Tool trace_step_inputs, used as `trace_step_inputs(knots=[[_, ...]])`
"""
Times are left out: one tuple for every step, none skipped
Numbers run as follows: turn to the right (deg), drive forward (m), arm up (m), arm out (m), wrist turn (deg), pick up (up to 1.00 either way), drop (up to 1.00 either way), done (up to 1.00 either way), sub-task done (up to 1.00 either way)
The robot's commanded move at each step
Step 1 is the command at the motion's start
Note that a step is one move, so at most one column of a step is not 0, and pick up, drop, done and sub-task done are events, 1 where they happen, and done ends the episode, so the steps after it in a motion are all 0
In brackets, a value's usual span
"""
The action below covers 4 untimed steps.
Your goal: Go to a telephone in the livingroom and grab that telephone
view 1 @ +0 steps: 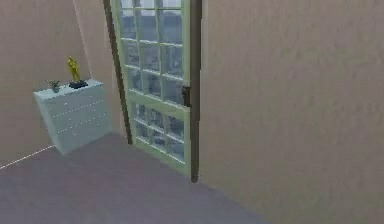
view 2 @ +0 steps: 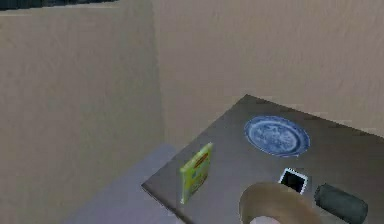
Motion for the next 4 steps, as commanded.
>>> trace_step_inputs(knots=[[-42.0, 0.00, 0.00, 0.00, 0.0, 0.00, 0.00, 0.00, 0.00], [0.0, 0.15, 0.00, 0.00, 0.0, 0.00, 0.00, 0.00, 0.00], [-45.0, 0.00, 0.00, 0.00, 0.0, 0.00, 0.00, 0.00, 0.00], [-15.0, 0.00, 0.00, 0.00, 0.0, 0.00, 0.00, 0.00, 0.00]])
